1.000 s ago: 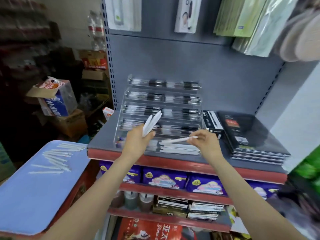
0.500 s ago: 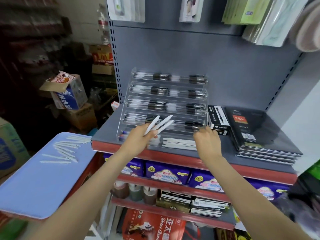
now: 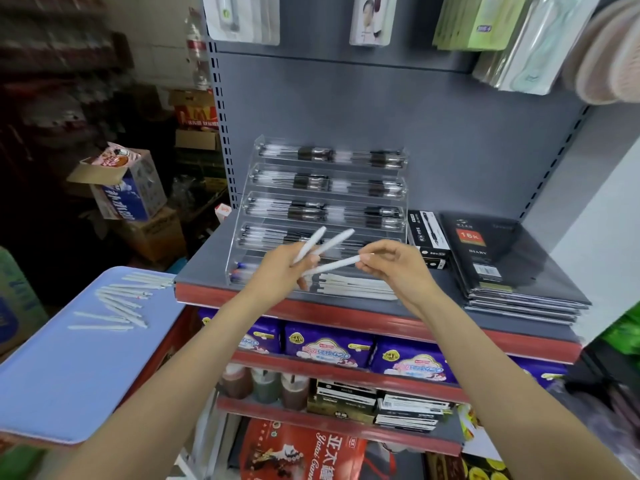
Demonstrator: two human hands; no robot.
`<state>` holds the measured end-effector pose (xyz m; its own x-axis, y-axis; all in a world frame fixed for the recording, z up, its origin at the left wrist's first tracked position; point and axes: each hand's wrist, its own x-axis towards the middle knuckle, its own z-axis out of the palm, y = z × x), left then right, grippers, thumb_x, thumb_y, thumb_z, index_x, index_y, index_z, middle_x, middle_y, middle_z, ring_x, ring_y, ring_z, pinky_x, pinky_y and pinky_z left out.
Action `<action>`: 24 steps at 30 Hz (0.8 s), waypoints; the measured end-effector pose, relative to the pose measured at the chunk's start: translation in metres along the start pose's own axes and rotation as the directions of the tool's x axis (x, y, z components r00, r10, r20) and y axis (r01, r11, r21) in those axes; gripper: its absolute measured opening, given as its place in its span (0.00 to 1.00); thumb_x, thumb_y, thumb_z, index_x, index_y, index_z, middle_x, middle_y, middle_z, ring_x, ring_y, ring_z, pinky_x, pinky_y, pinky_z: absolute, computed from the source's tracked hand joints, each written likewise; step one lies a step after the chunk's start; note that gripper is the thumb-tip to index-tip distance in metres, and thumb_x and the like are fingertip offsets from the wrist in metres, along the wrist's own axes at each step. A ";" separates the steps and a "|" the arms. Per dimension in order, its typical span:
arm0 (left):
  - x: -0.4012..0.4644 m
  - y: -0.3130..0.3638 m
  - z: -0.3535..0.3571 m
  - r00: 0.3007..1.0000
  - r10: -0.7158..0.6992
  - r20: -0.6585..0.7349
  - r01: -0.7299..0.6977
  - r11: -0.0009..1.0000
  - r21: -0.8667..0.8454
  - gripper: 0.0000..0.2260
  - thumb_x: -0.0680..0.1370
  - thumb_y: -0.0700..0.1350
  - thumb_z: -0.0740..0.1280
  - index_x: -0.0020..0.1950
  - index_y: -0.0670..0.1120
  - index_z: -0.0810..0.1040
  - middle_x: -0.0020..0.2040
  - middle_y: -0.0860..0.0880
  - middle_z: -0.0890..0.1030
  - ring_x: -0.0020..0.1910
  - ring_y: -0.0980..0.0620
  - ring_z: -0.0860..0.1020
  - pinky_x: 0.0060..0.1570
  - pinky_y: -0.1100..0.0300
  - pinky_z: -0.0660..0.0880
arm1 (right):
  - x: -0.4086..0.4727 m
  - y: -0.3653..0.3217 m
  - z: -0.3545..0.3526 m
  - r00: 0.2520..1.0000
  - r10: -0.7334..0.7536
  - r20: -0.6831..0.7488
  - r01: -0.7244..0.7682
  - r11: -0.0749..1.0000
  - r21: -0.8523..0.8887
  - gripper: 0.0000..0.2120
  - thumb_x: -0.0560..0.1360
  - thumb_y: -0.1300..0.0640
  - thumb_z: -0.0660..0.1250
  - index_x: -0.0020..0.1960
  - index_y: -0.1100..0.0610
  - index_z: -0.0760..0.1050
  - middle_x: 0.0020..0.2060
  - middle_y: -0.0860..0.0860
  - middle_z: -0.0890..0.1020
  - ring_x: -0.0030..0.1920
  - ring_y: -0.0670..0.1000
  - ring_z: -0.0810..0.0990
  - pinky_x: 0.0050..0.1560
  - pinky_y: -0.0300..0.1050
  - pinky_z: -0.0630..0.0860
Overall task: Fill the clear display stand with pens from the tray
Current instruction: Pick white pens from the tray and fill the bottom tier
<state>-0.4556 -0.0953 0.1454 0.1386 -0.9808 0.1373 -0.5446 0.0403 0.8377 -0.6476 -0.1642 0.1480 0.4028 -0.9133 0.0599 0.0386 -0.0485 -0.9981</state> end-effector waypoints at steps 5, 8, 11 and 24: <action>0.005 -0.014 -0.007 0.969 -0.037 -0.245 0.051 0.997 0.053 0.10 0.81 0.45 0.60 0.56 0.44 0.77 0.44 0.45 0.83 0.26 0.53 0.74 0.23 0.68 0.69 | 0.004 0.011 -0.016 0.982 -0.026 -0.189 -0.013 0.980 -0.198 0.07 0.73 0.68 0.67 0.41 0.58 0.77 0.38 0.54 0.82 0.40 0.50 0.83 0.42 0.34 0.79; 0.004 -0.012 -0.005 0.971 -0.011 -0.237 0.026 0.998 0.058 0.08 0.80 0.45 0.60 0.53 0.45 0.78 0.44 0.44 0.83 0.27 0.53 0.72 0.26 0.65 0.69 | 0.009 0.024 -0.020 0.968 -0.108 -0.225 -0.027 0.850 -0.526 0.06 0.74 0.65 0.67 0.42 0.56 0.77 0.42 0.51 0.82 0.45 0.50 0.80 0.48 0.41 0.75; 0.005 -0.009 -0.002 0.979 -0.010 -0.205 0.019 0.999 0.041 0.09 0.80 0.44 0.60 0.54 0.43 0.77 0.41 0.47 0.82 0.27 0.54 0.70 0.29 0.62 0.70 | 0.010 0.032 -0.019 0.956 -0.230 -0.180 0.018 0.661 -0.750 0.05 0.75 0.65 0.65 0.46 0.59 0.78 0.45 0.51 0.82 0.45 0.50 0.79 0.46 0.42 0.72; 0.004 -0.006 0.003 0.999 0.002 0.033 -0.003 1.000 0.019 0.08 0.78 0.44 0.65 0.55 0.50 0.80 0.31 0.54 0.70 0.25 0.58 0.65 0.25 0.69 0.62 | 0.009 0.018 -0.006 0.987 -0.158 -0.021 0.110 0.774 -0.623 0.19 0.75 0.59 0.68 0.64 0.52 0.73 0.51 0.48 0.78 0.45 0.46 0.78 0.48 0.37 0.73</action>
<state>-0.4544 -0.1002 0.1397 0.1103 -0.9864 0.1220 -0.5609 0.0396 0.8269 -0.6490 -0.1761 0.1306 0.3722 -0.9026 0.2163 -0.4957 -0.3903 -0.7758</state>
